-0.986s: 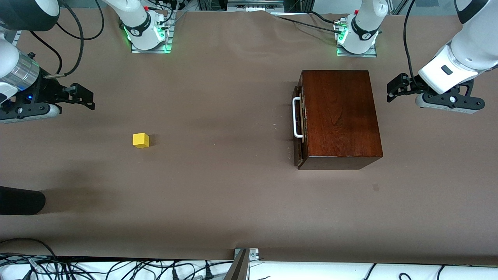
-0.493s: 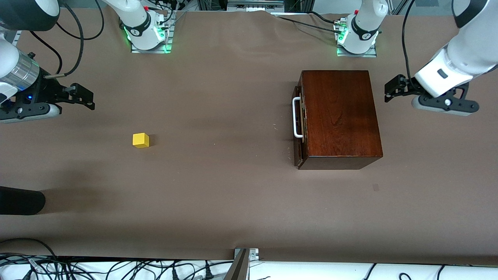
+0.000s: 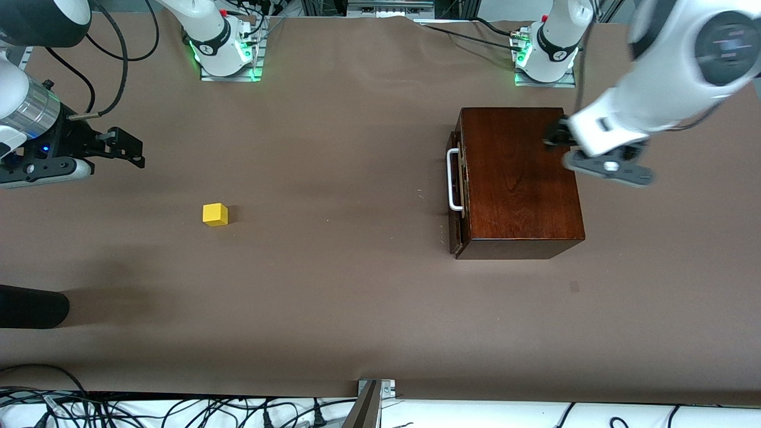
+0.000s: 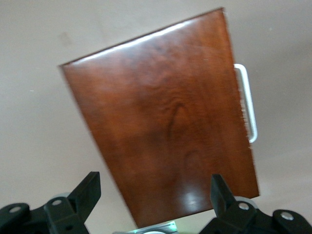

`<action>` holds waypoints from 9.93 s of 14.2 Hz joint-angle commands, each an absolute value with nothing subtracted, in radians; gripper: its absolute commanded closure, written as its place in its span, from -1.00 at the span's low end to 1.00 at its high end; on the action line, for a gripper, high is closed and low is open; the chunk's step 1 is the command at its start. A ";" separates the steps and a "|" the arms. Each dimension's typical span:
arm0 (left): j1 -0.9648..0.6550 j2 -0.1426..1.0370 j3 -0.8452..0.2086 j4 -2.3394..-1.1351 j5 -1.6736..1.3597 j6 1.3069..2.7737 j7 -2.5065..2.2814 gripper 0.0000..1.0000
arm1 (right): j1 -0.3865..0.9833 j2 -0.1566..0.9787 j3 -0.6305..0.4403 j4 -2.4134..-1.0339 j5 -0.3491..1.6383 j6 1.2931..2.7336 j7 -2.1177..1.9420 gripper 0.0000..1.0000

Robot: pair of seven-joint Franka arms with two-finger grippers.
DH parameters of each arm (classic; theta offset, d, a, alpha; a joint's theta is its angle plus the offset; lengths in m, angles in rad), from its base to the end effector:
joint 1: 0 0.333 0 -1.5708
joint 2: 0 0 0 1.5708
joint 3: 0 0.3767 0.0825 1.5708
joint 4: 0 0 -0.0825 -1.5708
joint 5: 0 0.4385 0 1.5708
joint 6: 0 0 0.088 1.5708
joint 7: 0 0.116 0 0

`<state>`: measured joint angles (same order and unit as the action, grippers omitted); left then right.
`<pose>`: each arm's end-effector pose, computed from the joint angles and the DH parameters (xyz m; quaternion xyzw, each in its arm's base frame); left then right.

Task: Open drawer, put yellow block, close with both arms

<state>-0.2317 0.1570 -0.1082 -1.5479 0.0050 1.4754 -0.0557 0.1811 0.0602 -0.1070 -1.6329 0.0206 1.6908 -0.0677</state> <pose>0.6100 -0.2097 0.5829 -0.9834 0.1410 0.1130 0.0166 0.6359 0.0513 0.6165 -0.9975 -0.0697 0.0010 0.0070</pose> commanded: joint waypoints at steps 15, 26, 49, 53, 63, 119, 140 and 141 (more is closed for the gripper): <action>-0.623 0.451 -0.109 -1.650 0.155 1.854 -0.730 -1.00 | 0.169 0.083 -0.106 -1.597 0.020 1.681 -0.081 -1.00; -0.663 0.506 -0.114 -1.733 0.204 2.088 -0.793 -1.00 | 0.153 0.207 -0.107 -1.598 0.035 1.703 -0.109 -1.00; -0.580 0.369 -0.114 -1.385 0.094 1.691 -0.803 -1.00 | 0.178 0.383 -0.075 -2.108 0.048 2.425 -0.087 -1.00; -0.327 0.282 -0.114 -1.384 0.058 1.586 -0.555 -1.00 | 0.178 0.399 -0.075 -2.143 0.055 2.482 -0.087 -1.00; 0.021 -0.022 -0.110 -1.743 -0.014 1.773 -0.051 -1.00 | 0.178 0.416 -0.075 -2.145 0.054 2.500 -0.094 0.76; 0.021 0.009 -0.114 -1.697 -0.015 1.698 -0.040 -1.00 | 0.596 0.574 0.126 -1.051 -0.079 1.841 -0.612 -1.00; -0.245 0.355 -0.341 -1.462 -0.504 1.453 0.365 -1.00 | 0.156 -0.002 -0.124 -1.634 0.032 1.686 -0.278 -1.00; -0.279 0.404 -0.348 -1.410 -0.512 1.451 0.371 -1.00 | 0.156 0.002 -0.123 -1.629 0.032 1.686 -0.267 -1.00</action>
